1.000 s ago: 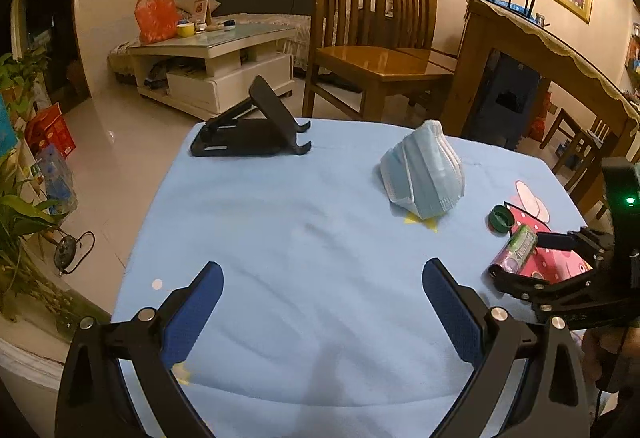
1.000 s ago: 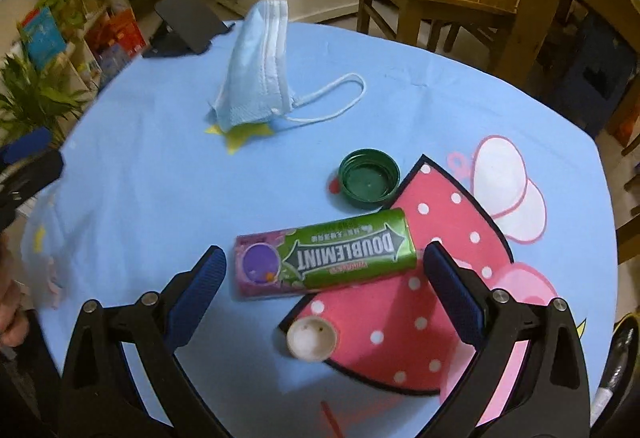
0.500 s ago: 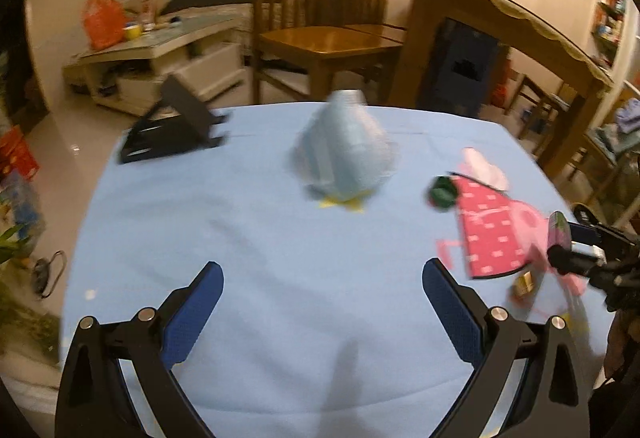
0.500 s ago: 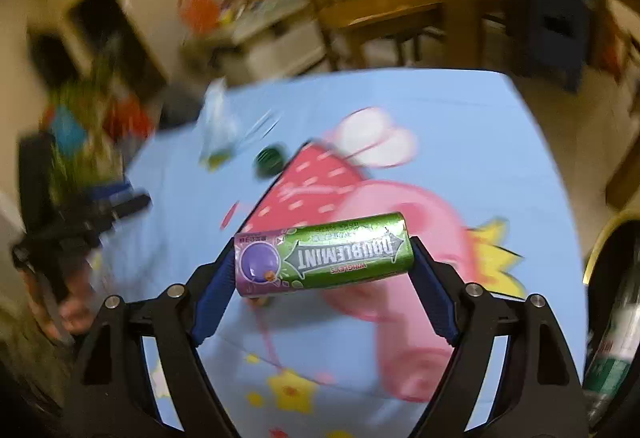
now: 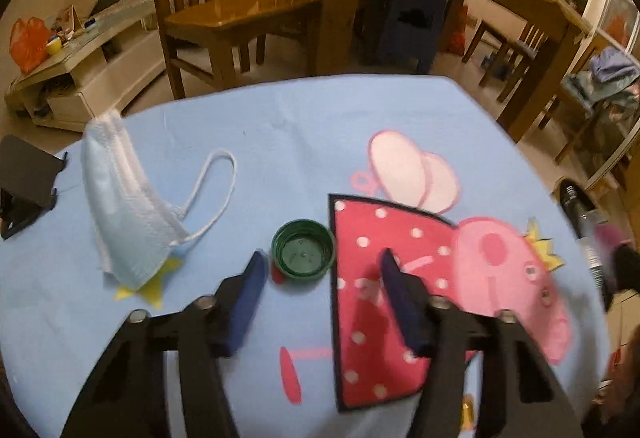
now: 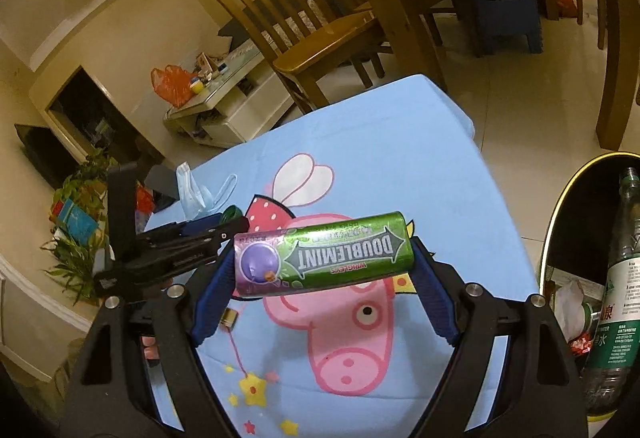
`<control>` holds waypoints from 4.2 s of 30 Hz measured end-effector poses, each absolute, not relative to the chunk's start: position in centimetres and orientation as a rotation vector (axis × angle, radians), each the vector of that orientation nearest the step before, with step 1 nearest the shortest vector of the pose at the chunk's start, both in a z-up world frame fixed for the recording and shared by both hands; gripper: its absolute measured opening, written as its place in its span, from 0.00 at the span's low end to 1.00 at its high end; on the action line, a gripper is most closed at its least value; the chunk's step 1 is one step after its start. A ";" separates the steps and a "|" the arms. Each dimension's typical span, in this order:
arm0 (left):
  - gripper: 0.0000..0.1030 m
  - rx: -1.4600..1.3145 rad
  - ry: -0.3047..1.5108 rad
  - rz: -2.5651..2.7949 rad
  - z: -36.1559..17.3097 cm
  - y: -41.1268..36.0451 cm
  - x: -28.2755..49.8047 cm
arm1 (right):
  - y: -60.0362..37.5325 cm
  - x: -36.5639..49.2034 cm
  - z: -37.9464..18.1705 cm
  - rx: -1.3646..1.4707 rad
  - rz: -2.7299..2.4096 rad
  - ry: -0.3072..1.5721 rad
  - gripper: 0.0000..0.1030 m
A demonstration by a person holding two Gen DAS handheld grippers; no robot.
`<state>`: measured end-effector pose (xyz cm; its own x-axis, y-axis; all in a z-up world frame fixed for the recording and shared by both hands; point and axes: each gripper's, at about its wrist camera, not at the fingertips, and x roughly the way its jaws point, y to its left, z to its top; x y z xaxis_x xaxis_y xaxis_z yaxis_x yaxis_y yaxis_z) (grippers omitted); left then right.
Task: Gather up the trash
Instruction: 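Grasp the green Doublemint gum pack with right tool while left tool grasps the green bottle cap, then drop the gum pack into the bin with right tool while left tool drops the cap, then move both open tools back over the table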
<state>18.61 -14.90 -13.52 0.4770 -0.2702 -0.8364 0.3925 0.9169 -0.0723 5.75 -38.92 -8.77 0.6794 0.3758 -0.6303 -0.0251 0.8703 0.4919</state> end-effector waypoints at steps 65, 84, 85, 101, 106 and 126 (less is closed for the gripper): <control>0.29 0.430 0.747 -0.681 -7.0 -40.1 1.5 | -62.9 -10.0 -7.3 0.744 -0.621 0.423 0.94; 0.58 0.412 0.805 -0.738 -8.2 -42.3 3.0 | -60.7 -9.4 -6.4 0.660 -0.645 0.435 0.95; 0.61 0.414 0.795 -0.723 -8.0 -41.6 2.9 | -60.0 -8.7 -6.4 0.623 -0.638 0.451 0.95; 0.90 0.309 0.721 -0.470 -4.8 -25.6 4.7 | -47.7 0.1 -7.5 0.253 -0.435 0.639 0.95; 0.93 0.248 0.749 -0.378 -5.1 -19.3 6.1 | -40.1 2.9 -8.6 0.163 -0.255 0.721 0.95; 0.93 -0.012 0.819 0.110 -8.5 6.6 11.3 | -9.3 10.9 -12.9 -0.168 0.409 0.990 0.75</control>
<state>11.32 6.61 -8.52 0.6775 0.0932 -0.7296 -0.1023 0.9942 0.0320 10.93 -9.26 -12.95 0.4802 0.2576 -0.8385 -0.4084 0.9116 0.0462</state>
